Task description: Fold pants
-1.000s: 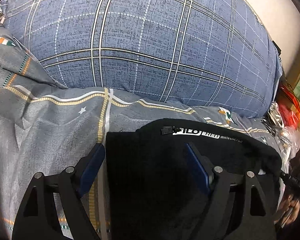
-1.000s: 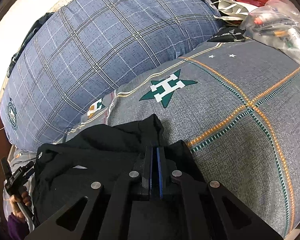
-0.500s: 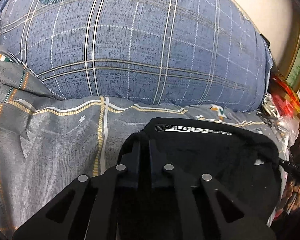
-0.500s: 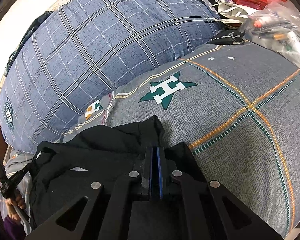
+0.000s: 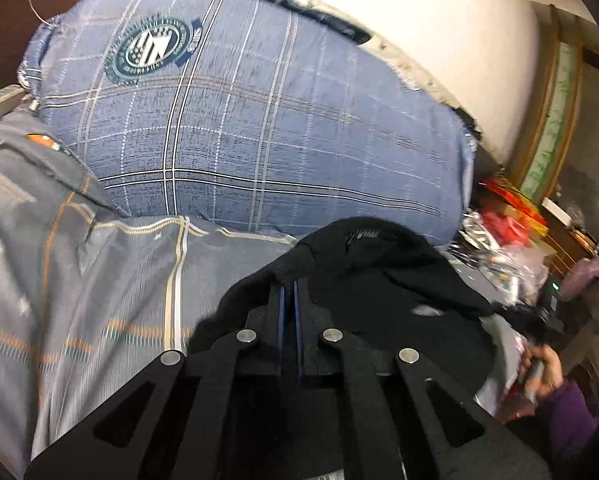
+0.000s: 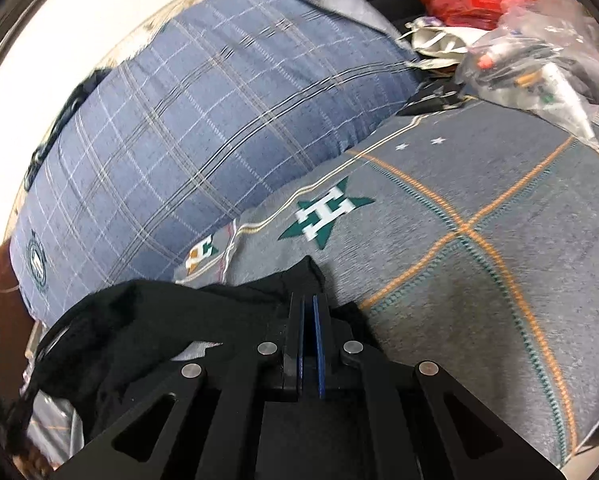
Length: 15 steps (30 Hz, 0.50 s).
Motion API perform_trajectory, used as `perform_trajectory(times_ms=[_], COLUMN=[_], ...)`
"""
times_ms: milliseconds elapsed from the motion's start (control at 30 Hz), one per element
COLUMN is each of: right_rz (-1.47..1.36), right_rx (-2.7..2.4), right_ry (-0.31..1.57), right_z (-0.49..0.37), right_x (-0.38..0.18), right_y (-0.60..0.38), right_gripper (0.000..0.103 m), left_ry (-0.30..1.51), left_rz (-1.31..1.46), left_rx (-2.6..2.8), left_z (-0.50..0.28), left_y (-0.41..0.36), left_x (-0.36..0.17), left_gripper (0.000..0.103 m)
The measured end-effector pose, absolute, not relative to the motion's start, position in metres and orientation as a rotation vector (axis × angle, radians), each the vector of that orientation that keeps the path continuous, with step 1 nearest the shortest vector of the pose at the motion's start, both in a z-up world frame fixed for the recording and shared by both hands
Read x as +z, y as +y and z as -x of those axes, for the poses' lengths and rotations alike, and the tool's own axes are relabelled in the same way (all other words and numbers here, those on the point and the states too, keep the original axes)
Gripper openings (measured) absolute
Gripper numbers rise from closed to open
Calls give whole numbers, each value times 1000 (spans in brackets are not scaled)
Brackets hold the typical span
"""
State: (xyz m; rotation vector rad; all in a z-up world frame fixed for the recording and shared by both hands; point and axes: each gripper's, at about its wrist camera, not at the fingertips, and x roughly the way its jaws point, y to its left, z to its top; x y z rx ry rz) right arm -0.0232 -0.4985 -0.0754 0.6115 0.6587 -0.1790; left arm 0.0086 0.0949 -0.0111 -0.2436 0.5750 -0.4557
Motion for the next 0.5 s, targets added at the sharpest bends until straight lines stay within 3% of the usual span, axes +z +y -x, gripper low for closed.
perform_trajectory(times_ms=[100, 333, 367, 500], right_rz=[-658, -716, -731, -837], right_rx=[-199, -281, -293, -389], right_ry=[632, 645, 651, 693], right_z=[36, 64, 67, 85], right_x=[-76, -87, -90, -107], right_y=[-514, -549, -556, -584], right_gripper=[4, 4, 8, 9], left_ry=[599, 868, 889, 887], left_rz=[199, 222, 212, 161], left_rx=[-442, -351, -344, -327], left_z=[31, 43, 41, 48], left_y=[98, 116, 114, 104], left_x=[-22, -77, -80, -77], left_gripper=[2, 2, 2, 3])
